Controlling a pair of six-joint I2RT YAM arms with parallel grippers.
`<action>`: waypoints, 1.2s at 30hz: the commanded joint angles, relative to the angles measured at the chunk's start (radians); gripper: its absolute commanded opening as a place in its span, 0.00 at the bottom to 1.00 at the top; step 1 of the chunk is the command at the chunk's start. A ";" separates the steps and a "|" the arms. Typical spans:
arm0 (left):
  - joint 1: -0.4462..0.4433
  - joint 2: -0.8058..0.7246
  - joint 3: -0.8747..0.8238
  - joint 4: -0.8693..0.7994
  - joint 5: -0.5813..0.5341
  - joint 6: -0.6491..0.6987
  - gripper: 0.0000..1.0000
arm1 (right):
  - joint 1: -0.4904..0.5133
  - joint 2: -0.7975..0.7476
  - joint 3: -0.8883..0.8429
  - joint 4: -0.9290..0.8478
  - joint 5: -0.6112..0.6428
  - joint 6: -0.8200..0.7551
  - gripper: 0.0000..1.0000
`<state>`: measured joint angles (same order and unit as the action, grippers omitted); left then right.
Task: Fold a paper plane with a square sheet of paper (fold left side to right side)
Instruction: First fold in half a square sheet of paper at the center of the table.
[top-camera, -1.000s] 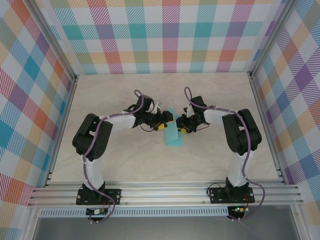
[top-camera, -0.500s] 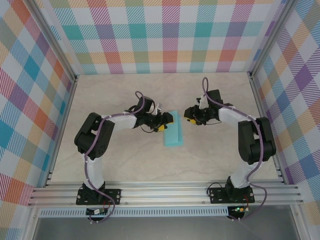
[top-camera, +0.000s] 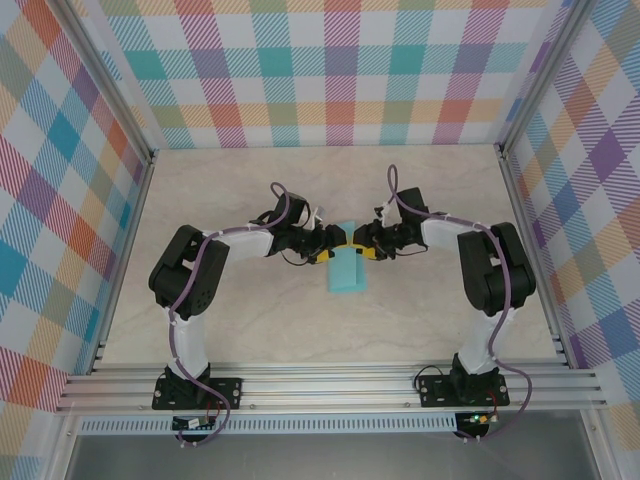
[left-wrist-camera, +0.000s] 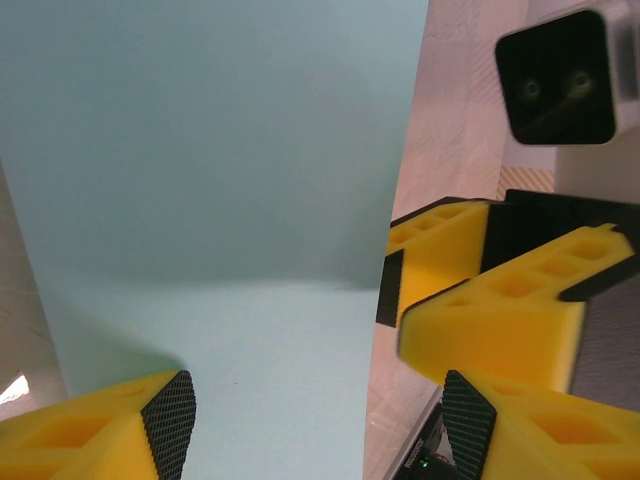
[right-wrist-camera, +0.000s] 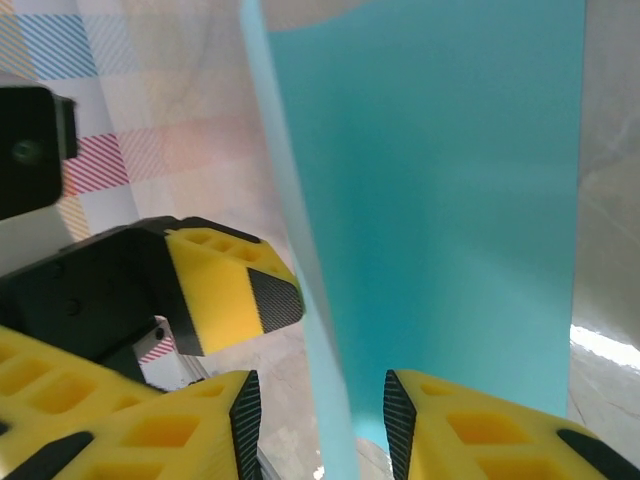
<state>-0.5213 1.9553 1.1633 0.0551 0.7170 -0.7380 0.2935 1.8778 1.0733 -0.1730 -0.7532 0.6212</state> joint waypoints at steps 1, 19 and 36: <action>-0.011 0.007 0.028 -0.008 0.007 0.000 0.68 | 0.006 0.011 -0.004 0.010 -0.021 0.000 0.38; -0.009 -0.100 0.045 -0.227 -0.136 0.114 0.71 | 0.006 0.033 0.074 -0.130 0.109 -0.098 0.00; -0.031 0.060 0.218 -0.473 -0.231 0.167 0.63 | 0.006 0.109 0.129 -0.169 0.176 -0.118 0.01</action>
<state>-0.5396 1.9888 1.3441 -0.3450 0.5079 -0.5972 0.2966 1.9778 1.1748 -0.3202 -0.5865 0.5220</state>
